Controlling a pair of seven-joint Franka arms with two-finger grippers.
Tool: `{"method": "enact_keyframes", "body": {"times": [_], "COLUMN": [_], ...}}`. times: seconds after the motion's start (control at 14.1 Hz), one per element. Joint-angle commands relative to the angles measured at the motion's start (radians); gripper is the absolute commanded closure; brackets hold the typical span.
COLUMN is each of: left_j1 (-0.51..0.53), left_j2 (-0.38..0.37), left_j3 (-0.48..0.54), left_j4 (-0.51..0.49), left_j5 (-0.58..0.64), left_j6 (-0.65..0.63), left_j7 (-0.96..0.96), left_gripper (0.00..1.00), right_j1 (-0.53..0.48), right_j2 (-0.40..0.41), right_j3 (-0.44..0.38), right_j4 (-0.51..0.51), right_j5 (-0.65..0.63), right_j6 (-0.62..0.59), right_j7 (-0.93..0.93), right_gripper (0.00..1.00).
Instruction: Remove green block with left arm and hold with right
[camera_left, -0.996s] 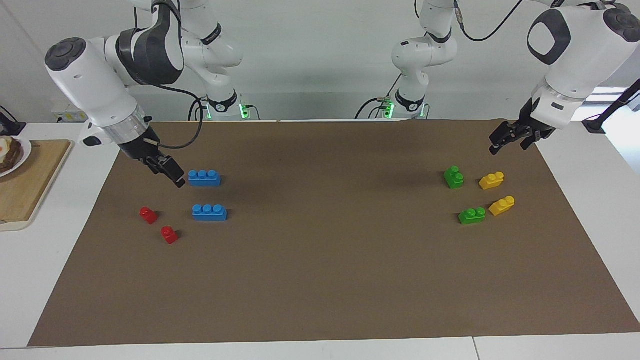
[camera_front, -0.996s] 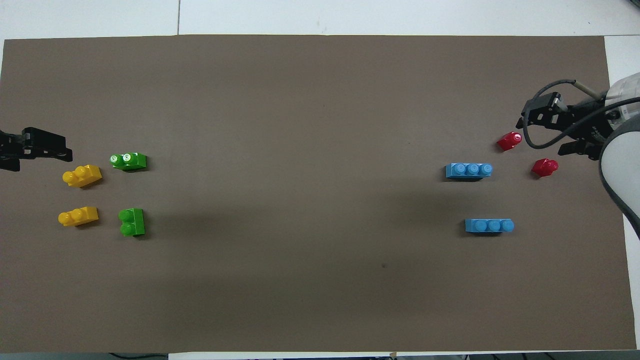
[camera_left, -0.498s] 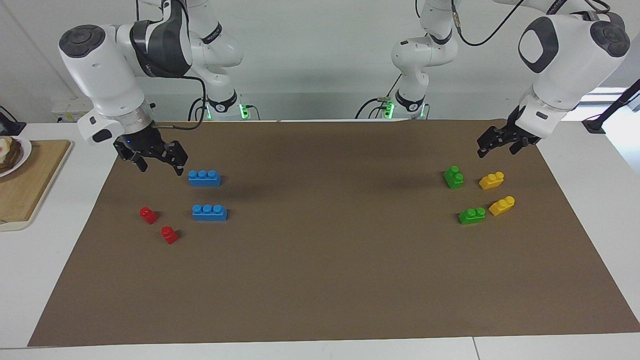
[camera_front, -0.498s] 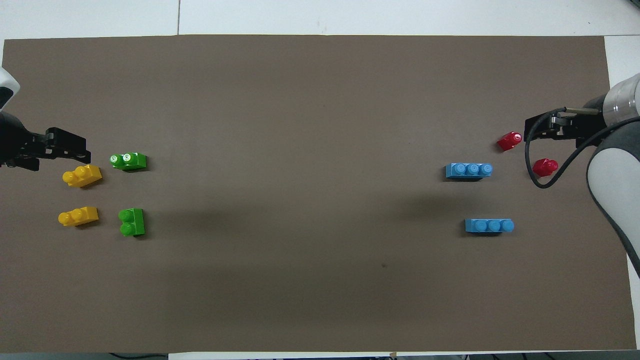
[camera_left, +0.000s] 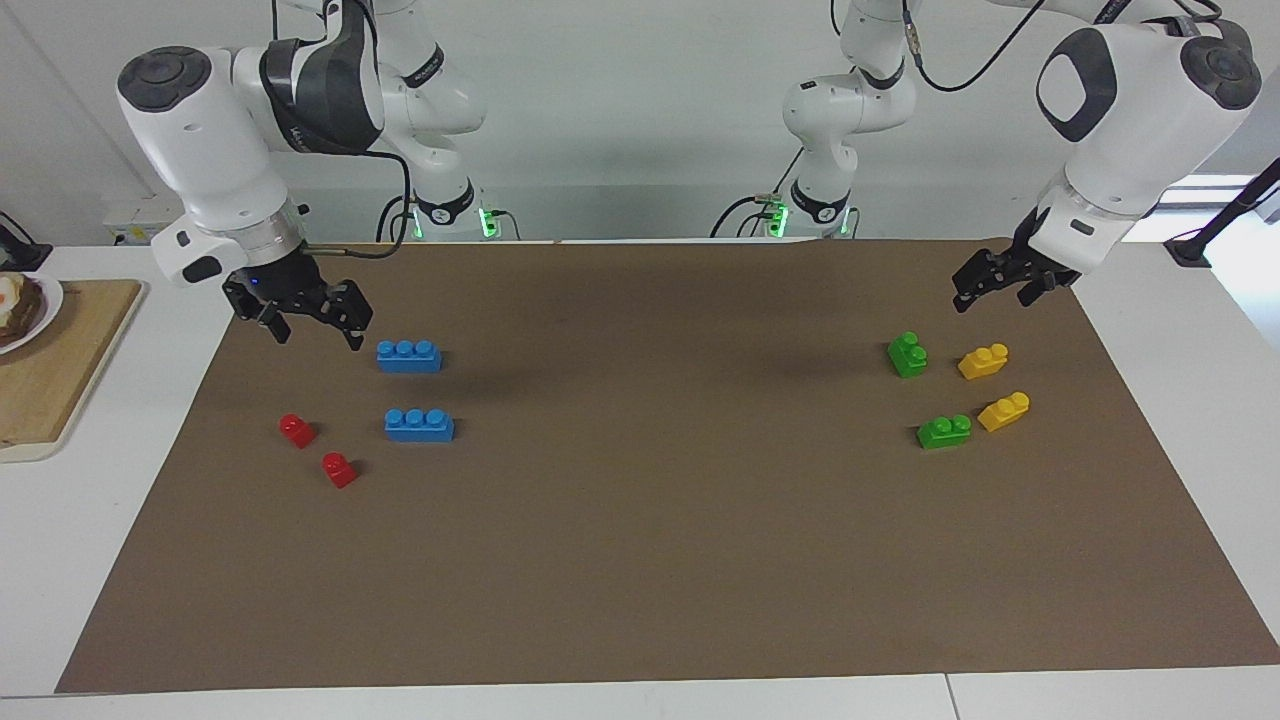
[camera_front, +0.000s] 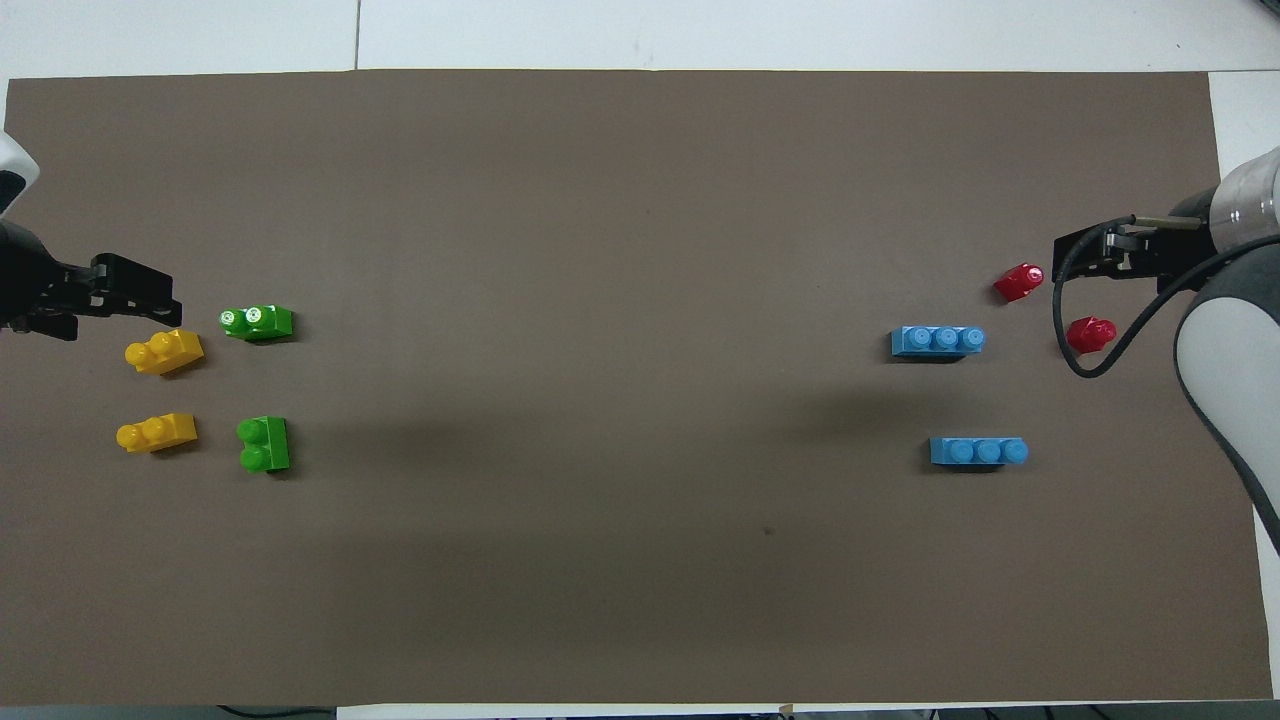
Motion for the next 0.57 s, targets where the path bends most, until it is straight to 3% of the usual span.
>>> {"method": "enact_keyframes", "body": {"times": [0.0,0.5], "left_j1": [-0.035,-0.038], "left_j2": [0.003,0.005], "left_j3": [0.018,0.021], "left_j4": [0.024,0.038], "left_j5": [0.016,0.019], "left_j6": [-0.011,-0.034], "left_j7": [-0.022,-0.017], "left_gripper": [0.00,0.00], "right_j1": [-0.012,-0.006], "right_j2": [-0.011,-0.032], "right_j3": [0.004,0.002], "right_j4": [0.005,0.039], "right_j5": [-0.020,0.010], "right_j6": [-0.023,-0.104], "right_j7": [-0.024,-0.016], "right_gripper": [0.00,0.00]}}
